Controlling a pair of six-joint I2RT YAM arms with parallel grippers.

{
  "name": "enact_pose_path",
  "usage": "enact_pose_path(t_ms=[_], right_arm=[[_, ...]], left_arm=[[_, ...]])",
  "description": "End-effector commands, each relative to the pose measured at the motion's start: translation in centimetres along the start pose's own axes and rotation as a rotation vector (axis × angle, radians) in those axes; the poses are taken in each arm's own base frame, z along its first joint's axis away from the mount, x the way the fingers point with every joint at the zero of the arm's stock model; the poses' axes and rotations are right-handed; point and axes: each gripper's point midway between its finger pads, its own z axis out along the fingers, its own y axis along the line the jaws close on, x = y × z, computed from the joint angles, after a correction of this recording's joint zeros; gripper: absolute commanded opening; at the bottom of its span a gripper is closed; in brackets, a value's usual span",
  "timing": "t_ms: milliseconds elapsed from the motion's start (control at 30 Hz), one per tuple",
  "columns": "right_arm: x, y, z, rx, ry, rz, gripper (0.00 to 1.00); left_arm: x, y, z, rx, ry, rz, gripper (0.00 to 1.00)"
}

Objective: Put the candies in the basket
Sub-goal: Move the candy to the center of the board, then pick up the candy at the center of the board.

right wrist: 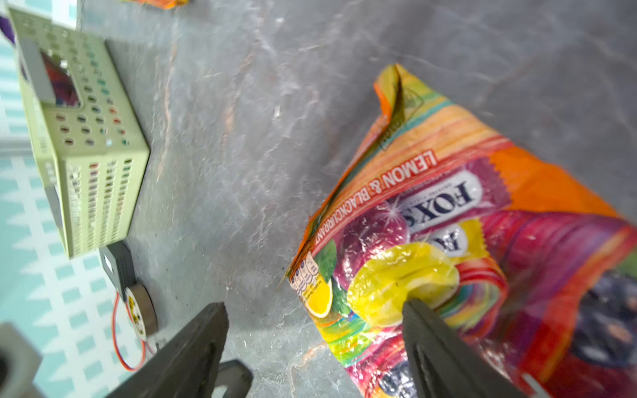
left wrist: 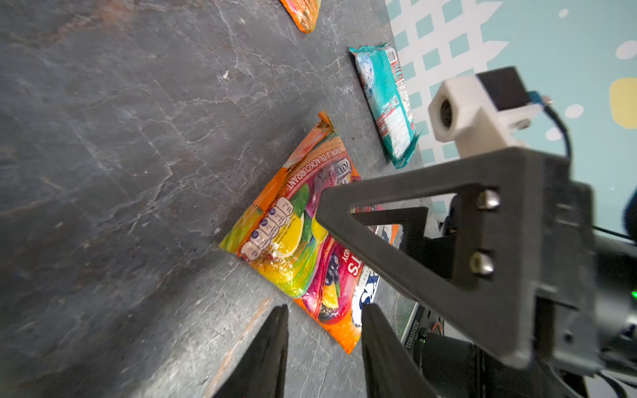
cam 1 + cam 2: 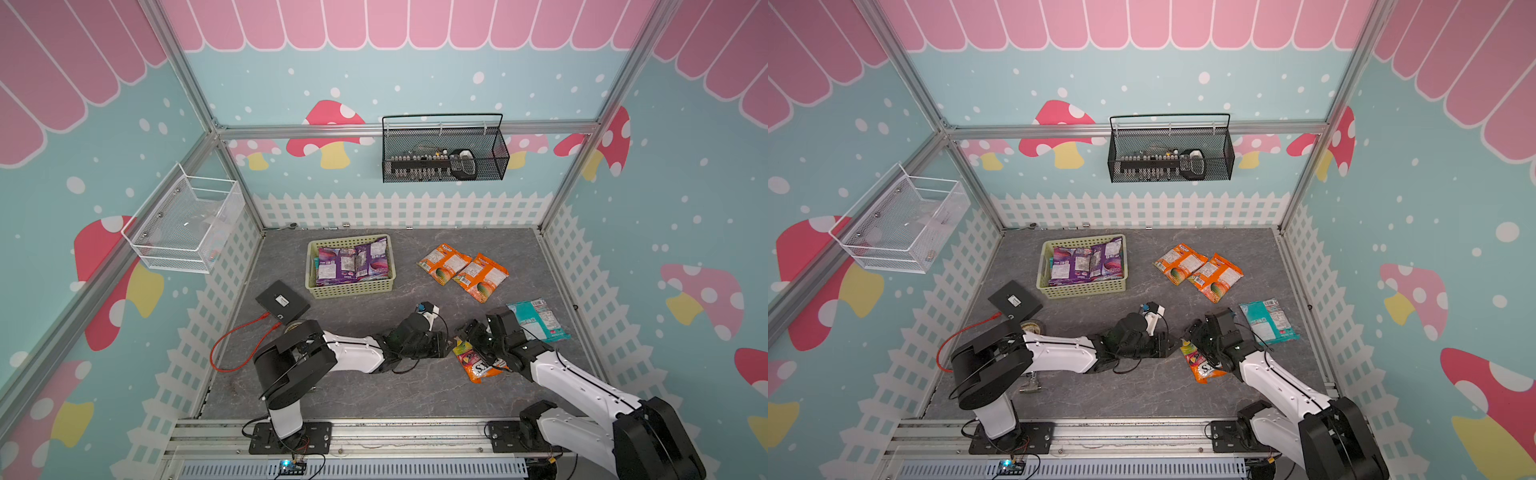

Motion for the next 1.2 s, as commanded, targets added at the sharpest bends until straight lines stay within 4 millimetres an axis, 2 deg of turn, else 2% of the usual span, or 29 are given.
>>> enact_pose_path(t_ms=[0,67,167,367,433,600,867,1033,1167], right_arm=[[-3.7,3.0,-1.7,-0.007,-0.145,-0.253,0.85],[-5.7,1.6,-2.5,0.111,-0.192,-0.347,0.86],[-7.0,-0.4,-2.6,0.195,-0.168,-0.414,0.85],[-6.2,-3.3,-1.1,0.240,-0.070,-0.396,0.79],[-5.7,-4.4,-0.8,0.265,-0.054,-0.361,0.82],[-4.5,-6.5,-0.2,0.307,-0.027,-0.312,0.81],[-2.4,-7.0,0.8,0.254,0.045,-0.298,0.81],[-0.4,-5.9,1.0,0.134,0.108,-0.274,0.78],[-0.2,-6.1,0.8,0.133,0.104,-0.277,0.76]], left_arm=[[0.2,1.0,0.7,-0.044,-0.038,-0.063,0.41],[0.4,1.3,0.9,-0.067,-0.051,-0.081,0.44],[1.0,1.7,1.5,-0.087,-0.040,-0.102,0.50],[2.3,2.0,2.2,-0.072,-0.017,-0.167,0.50],[3.1,1.8,2.0,-0.047,-0.010,-0.195,0.49],[4.5,0.9,2.2,-0.007,0.018,-0.221,0.48],[4.4,1.3,3.4,-0.021,0.018,-0.235,0.49],[4.2,1.3,4.4,-0.010,0.012,-0.233,0.51],[3.4,1.2,4.1,0.017,-0.019,-0.242,0.51]])
